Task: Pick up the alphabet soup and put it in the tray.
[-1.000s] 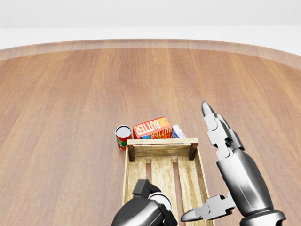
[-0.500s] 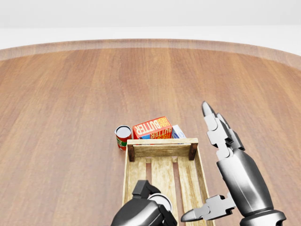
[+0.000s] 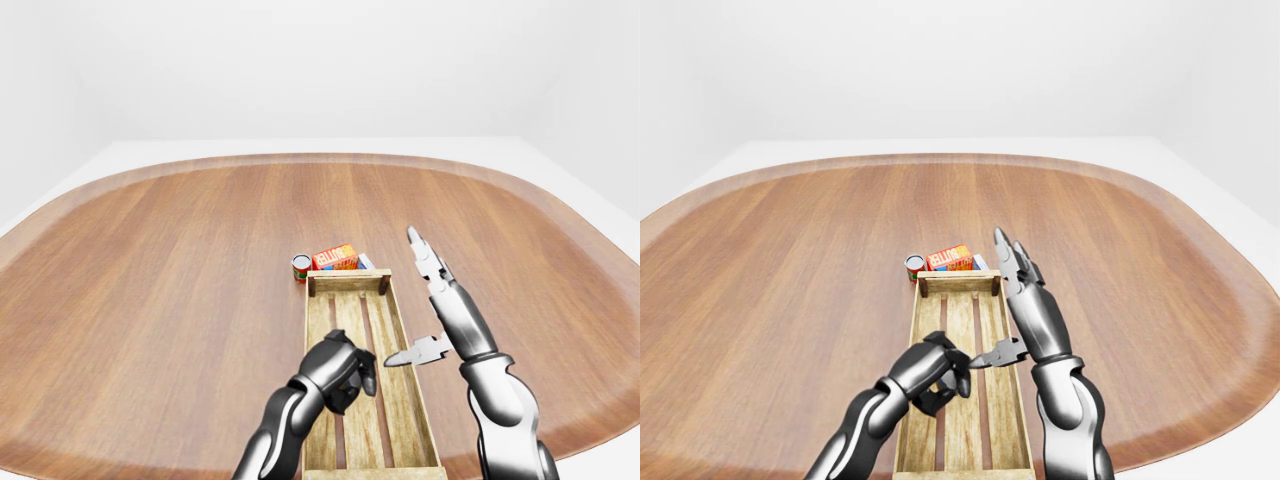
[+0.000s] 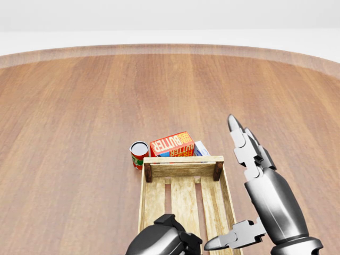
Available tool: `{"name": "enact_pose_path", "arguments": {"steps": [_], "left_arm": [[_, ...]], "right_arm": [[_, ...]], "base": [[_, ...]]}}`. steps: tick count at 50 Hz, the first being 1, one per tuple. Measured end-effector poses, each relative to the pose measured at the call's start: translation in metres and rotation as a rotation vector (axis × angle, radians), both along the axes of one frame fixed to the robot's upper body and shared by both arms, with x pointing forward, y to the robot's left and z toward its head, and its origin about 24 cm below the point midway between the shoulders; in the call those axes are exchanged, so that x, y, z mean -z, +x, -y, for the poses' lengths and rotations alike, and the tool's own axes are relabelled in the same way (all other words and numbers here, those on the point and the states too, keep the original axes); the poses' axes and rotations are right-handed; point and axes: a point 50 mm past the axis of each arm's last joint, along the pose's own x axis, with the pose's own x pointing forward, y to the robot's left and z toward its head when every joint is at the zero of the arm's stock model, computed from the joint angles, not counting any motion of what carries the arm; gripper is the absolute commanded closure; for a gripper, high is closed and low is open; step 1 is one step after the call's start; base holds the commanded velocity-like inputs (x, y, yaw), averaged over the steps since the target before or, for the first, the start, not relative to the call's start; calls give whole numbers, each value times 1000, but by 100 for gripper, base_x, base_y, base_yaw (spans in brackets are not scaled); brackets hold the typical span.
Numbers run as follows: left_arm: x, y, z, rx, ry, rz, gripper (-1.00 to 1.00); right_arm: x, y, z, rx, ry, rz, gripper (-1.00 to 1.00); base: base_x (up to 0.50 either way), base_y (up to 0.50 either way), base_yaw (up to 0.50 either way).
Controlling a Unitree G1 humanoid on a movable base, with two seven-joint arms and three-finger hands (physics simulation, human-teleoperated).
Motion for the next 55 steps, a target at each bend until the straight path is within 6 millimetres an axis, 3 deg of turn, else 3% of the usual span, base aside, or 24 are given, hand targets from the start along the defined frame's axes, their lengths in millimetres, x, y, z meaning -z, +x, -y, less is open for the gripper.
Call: {"name": "enact_pose_path", "arguments": {"steps": [4,5,9,14,18,22,24,25,27,55], "left_arm": [[0,0,0,0,-2,0,21],[0,0,0,0,-1,0,1],[0,0,0,-2,-3,3,-19],[-2,1,0,-6,-11,6,-33],[-3,2,-1,-10,-15,8,-22],[-3,3,-3,-16,-17,9,-35],[-3,4,-3,-19,-18,9,-54],[-3,4,-4,-21,-18,9,-83],[-3,5,-5,-24,-19,9,-98],[-15,18,-18,-81,-73,31,-100]], "right_arm": [[0,0,0,0,1,0,-98],[0,0,0,0,1,-1,-98],[0,0,0,0,1,-1,-98],[1,1,0,-1,1,-2,-98],[0,1,0,-2,1,-2,-98],[0,1,0,-3,1,-2,-98],[0,1,0,-3,1,-2,-98],[0,1,0,-3,0,-2,-98],[0,1,-1,-3,0,-1,-98],[1,1,-1,-5,-3,-6,-98]], "base": [[0,0,0],[0,0,0],[0,0,0],[0,0,0],[0,0,0],[0,0,0],[0,0,0],[0,0,0],[0,0,0],[0,0,0]]}}
